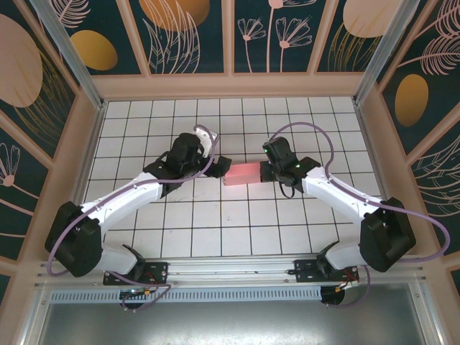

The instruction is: Fold the paper box

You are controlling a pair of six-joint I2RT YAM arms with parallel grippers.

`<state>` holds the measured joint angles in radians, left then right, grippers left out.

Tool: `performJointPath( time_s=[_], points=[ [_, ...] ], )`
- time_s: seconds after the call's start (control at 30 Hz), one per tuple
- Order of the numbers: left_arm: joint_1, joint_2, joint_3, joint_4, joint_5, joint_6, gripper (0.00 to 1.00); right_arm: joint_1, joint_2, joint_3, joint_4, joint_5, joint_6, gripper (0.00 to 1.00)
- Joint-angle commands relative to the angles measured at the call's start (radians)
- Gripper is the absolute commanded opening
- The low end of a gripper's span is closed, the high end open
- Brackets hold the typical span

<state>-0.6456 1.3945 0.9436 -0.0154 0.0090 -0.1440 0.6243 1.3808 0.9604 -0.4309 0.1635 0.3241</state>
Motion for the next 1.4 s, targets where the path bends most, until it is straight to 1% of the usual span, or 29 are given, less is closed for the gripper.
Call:
performJointPath(
  time_s=[0.0, 0.1, 0.17, 0.2, 0.23, 0.33, 0.4, 0.63, 0.7, 1.03, 1.23, 1.37],
  points=[
    [-0.011, -0.029, -0.018, 0.058, -0.058, -0.060, 0.99, -0.013, 0.015, 0.036, -0.023, 0.009, 0.013, 0.00],
    [-0.040, -0.017, 0.004, -0.014, -0.144, 0.004, 0.88, -0.018, 0.019, 0.047, -0.028, 0.008, 0.016, 0.00],
    [-0.053, 0.002, 0.023, -0.057, -0.189, 0.038, 0.76, -0.020, 0.024, 0.058, -0.038, 0.010, 0.017, 0.00],
    [-0.057, 0.011, 0.023, -0.074, -0.198, 0.048, 0.70, -0.021, 0.027, 0.062, -0.044, 0.010, 0.017, 0.00],
    [-0.064, 0.021, 0.037, -0.087, -0.201, 0.048, 0.67, -0.022, 0.029, 0.066, -0.051, 0.011, 0.018, 0.00],
    [-0.078, 0.047, 0.080, -0.111, -0.178, 0.038, 0.55, -0.023, 0.030, 0.063, -0.058, 0.018, 0.025, 0.00],
    [-0.086, 0.063, 0.094, -0.118, -0.168, 0.015, 0.51, -0.026, 0.029, 0.060, -0.057, 0.015, 0.030, 0.00],
    [-0.103, 0.124, 0.138, -0.165, -0.124, -0.022, 0.49, -0.039, 0.051, 0.078, -0.057, -0.010, 0.046, 0.00],
    [-0.106, 0.129, 0.139, -0.164, -0.124, -0.031, 0.44, -0.047, 0.058, 0.088, -0.062, -0.017, 0.050, 0.00],
    [-0.104, 0.204, 0.192, -0.208, -0.134, -0.041, 0.43, -0.067, 0.078, 0.119, -0.072, -0.048, 0.049, 0.00],
    [-0.104, 0.296, 0.307, -0.330, -0.187, -0.076, 0.42, -0.069, 0.084, 0.121, -0.078, -0.056, 0.047, 0.00],
    [-0.105, 0.313, 0.343, -0.376, -0.172, -0.078, 0.40, -0.071, 0.082, 0.120, -0.080, -0.058, 0.047, 0.00]
  ],
)
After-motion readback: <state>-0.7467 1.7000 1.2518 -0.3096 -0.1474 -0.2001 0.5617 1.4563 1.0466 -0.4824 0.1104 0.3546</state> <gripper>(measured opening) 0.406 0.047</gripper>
